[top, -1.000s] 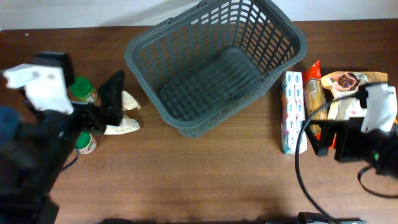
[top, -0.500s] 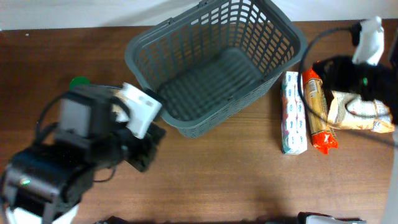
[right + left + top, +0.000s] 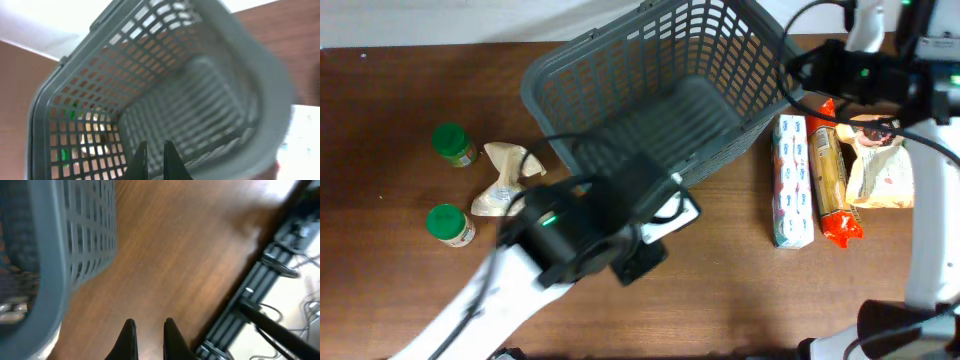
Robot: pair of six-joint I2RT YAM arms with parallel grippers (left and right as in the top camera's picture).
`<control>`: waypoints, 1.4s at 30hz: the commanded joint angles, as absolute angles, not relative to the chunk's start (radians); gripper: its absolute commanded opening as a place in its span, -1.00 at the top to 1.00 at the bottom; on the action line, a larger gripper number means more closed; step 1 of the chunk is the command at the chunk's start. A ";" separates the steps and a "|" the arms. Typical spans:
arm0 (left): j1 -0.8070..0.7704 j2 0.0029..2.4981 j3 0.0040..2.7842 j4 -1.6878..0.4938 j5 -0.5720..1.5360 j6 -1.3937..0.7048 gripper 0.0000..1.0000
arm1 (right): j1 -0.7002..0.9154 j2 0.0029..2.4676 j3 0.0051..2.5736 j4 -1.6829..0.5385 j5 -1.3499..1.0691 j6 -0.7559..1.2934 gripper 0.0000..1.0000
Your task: Pack container
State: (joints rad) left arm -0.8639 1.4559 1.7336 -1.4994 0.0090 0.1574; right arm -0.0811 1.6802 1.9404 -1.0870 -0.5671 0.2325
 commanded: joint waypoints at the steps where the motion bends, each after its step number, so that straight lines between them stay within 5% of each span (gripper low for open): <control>1: -0.868 1.529 1.735 -1.465 -0.047 0.186 0.96 | -0.020 1.710 1.957 -1.073 -0.581 0.245 0.92; 17: -0.799 1.670 1.720 -1.422 -0.129 0.200 0.96 | 0.113 1.724 1.950 -1.208 -0.115 0.245 0.92; 42: -0.598 1.670 1.719 -1.422 -0.130 0.135 0.96 | 0.158 1.726 1.919 -1.362 -0.100 0.241 0.92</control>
State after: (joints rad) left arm -0.6373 1.6665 1.7298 -1.4250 -0.1093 0.1715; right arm 0.1280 1.7206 1.9327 -1.3491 -0.1196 0.2359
